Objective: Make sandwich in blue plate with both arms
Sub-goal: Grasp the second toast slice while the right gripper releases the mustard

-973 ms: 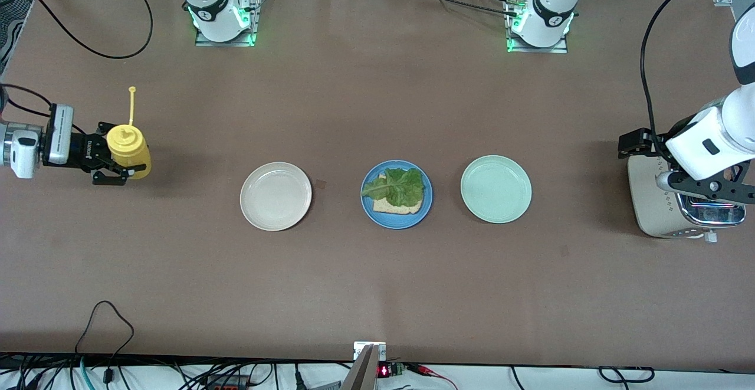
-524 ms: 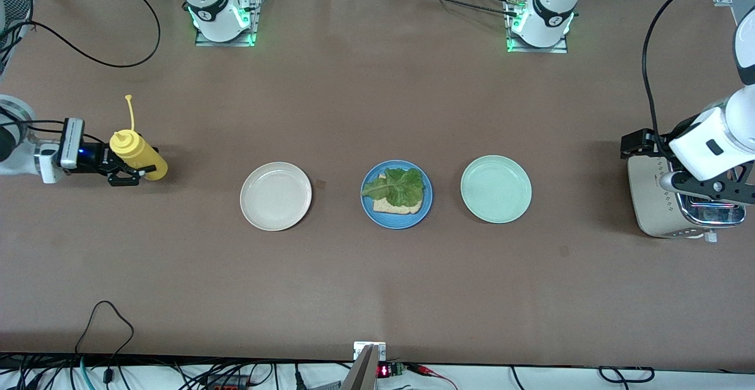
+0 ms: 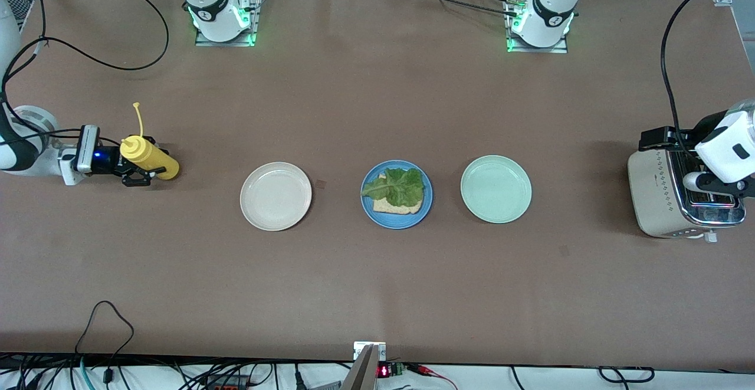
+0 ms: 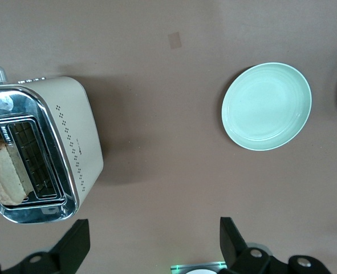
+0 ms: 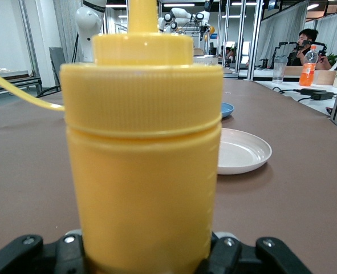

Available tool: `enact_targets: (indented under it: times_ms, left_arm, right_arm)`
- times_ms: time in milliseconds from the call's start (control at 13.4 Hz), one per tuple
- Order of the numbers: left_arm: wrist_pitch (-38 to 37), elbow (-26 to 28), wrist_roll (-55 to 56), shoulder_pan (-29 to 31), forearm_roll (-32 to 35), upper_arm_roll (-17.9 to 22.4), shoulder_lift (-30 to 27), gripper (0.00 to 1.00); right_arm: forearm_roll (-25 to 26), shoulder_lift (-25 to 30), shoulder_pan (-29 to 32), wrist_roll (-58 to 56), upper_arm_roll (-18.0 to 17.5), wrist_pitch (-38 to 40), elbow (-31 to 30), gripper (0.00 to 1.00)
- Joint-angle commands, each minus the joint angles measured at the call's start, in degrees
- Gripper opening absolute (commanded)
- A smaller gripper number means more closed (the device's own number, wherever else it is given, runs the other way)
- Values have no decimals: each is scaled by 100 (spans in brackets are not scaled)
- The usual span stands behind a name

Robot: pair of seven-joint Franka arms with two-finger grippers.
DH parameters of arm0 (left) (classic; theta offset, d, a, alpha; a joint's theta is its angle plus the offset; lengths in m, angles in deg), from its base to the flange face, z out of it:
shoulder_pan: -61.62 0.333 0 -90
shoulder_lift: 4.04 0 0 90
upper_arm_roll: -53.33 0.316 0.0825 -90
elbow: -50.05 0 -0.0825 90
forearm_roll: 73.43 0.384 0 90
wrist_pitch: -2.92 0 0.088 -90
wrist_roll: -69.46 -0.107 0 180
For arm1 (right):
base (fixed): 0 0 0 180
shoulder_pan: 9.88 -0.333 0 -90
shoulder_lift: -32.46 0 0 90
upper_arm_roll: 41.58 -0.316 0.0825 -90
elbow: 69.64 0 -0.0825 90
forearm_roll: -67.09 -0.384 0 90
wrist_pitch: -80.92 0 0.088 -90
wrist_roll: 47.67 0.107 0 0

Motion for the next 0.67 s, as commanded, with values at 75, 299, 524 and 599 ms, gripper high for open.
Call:
enact_targets:
  times_ms: [75, 299, 524, 599]
  left_arm:
    - [-168, -77, 157, 86, 47, 4, 114, 100]
    - [-169, -77, 113, 218, 826, -5, 298, 100]
    - [-55, 1, 95, 446, 1295, -5, 475, 100]
    - [146, 159, 95, 560, 1356, -5, 475, 100]
  right_arm:
    - [-92, -152, 111, -27, -110, 156, 224, 27]
    - [-101, -178, 111, 0, -58, 138, 233, 100]
    - [-101, -178, 111, 26, -23, 138, 277, 100]
    - [-101, -178, 111, 26, 12, 138, 286, 100]
